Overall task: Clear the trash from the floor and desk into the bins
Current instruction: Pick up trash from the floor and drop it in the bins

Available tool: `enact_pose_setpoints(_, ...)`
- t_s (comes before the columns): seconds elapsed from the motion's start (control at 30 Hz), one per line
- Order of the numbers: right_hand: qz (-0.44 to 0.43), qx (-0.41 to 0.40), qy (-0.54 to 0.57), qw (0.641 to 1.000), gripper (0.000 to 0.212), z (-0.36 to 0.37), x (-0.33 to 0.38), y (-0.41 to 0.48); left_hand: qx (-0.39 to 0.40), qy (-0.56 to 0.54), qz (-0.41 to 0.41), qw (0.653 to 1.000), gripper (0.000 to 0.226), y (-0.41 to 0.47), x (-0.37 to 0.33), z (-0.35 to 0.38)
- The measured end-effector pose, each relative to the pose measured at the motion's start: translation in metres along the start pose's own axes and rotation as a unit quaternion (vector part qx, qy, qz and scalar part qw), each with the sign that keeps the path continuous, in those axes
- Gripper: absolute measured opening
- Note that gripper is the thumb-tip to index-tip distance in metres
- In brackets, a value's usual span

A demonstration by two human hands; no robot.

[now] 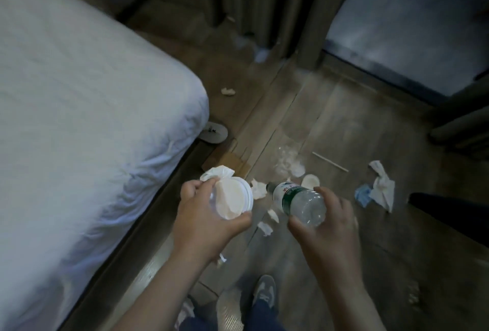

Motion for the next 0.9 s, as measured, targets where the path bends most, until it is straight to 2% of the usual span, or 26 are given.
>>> enact_pose_setpoints(0.2, -0.032, -0.043, 0.019, 0.998, 0.064, -0.139, 0.073, -0.029, -0.023, -0.012, 0.089, 0.996, 0.089, -0.042, -0.136, -0.080)
enact_pose_setpoints(0.5, -0.009, -0.212, 0.024, 0.977, 0.062, -0.276, 0.137, -0.112, -0.009, -0.060, 0.245, 0.968, 0.086, -0.102, -0.258, -0.159)
enact_pose_setpoints(0.73, 0.063, -0.377, 0.076, 0.921, 0.064, -0.319, 0.174, -0.228, 0.067, -0.105, 0.429, 0.895, 0.089, -0.165, -0.321, -0.217)
enact_pose_setpoints(0.83, 0.091, -0.422, 0.100, 0.897, 0.064, -0.325, 0.178, -0.289, 0.137, -0.118, 0.466, 0.866, 0.089, -0.205, -0.323, -0.227)
enact_pose_setpoints(0.9, 0.116, -0.448, 0.101, 0.881, 0.065, -0.332, 0.175, -0.330, 0.186, -0.116, 0.505, 0.834, 0.085, -0.243, -0.335, -0.226)
Point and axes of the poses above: each hand's wrist, its own y-axis towards the middle knuckle, its own z-axis out of the palm, x = y × z, the point moved 5 cm from there along y, towards the middle knuckle, and after that the axes turned 1 degree about x, right-handed, at the moved point
